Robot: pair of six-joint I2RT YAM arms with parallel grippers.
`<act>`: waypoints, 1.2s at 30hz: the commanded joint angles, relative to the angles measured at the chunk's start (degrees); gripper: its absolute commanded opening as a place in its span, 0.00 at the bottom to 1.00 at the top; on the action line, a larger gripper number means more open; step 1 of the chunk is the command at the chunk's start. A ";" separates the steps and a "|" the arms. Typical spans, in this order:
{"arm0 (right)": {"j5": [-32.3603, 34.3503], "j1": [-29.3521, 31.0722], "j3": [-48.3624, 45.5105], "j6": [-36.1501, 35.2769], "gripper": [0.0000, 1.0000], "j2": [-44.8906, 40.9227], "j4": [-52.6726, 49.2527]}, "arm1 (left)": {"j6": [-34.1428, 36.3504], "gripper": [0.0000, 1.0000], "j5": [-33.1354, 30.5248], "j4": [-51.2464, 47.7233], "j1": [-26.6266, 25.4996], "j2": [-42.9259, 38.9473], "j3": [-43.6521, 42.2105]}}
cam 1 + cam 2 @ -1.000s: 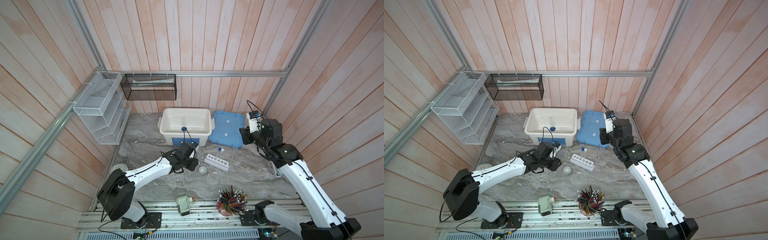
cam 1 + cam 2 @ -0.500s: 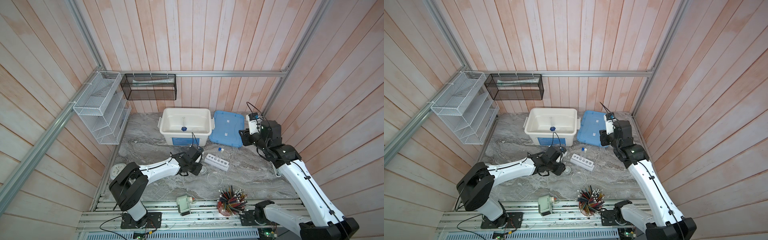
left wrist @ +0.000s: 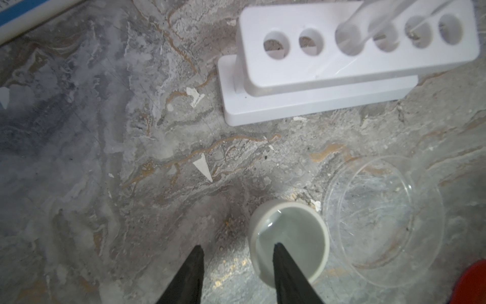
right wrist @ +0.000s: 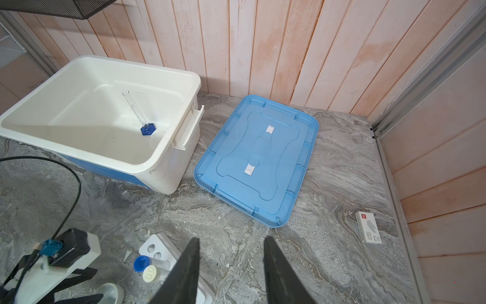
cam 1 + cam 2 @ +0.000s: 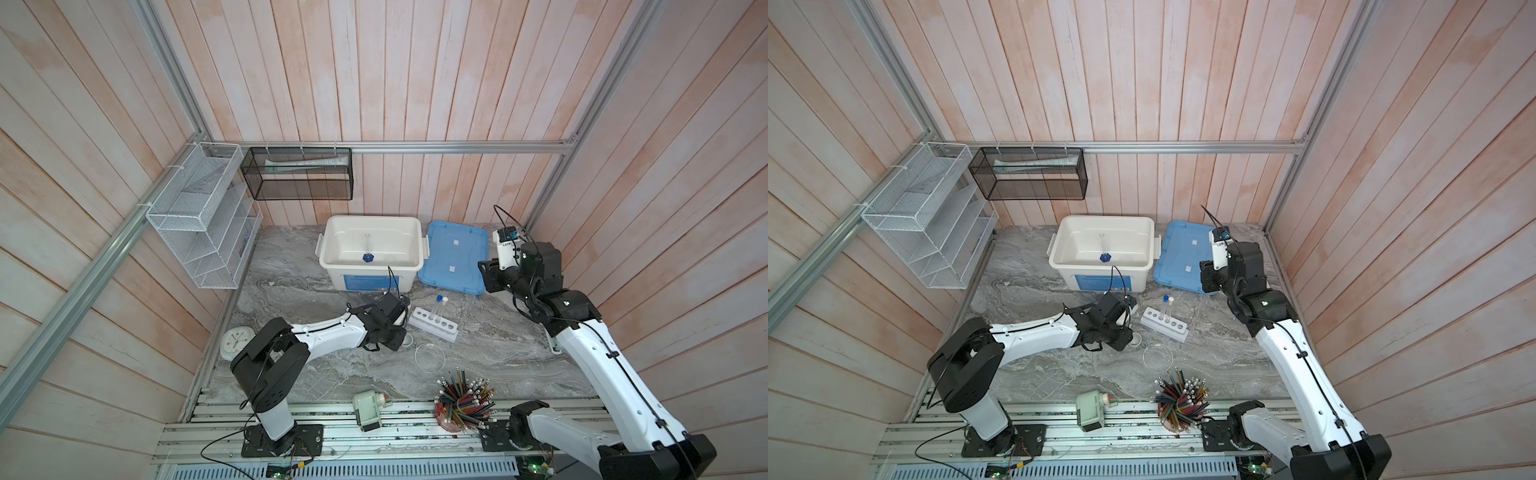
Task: Organize the chemistry lab equipment
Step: 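Lower the left gripper onto the rim of the small white crucible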
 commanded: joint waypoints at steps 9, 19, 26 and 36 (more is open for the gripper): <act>-0.91 -1.60 -1.94 0.68 0.41 -1.41 1.30 | 0.85 0.40 1.81 0.84 -0.09 3.23 3.57; -2.38 -3.19 -3.43 0.93 0.41 -1.95 2.52 | 2.13 0.29 1.27 -1.18 -0.18 4.17 3.99; -2.48 -3.51 -4.03 1.03 0.41 -1.86 3.07 | 2.59 0.23 1.02 -1.72 -0.26 5.02 4.62; -2.36 -3.92 -4.43 1.12 0.40 -1.86 3.79 | 3.55 0.16 1.10 -3.34 -0.26 5.30 6.16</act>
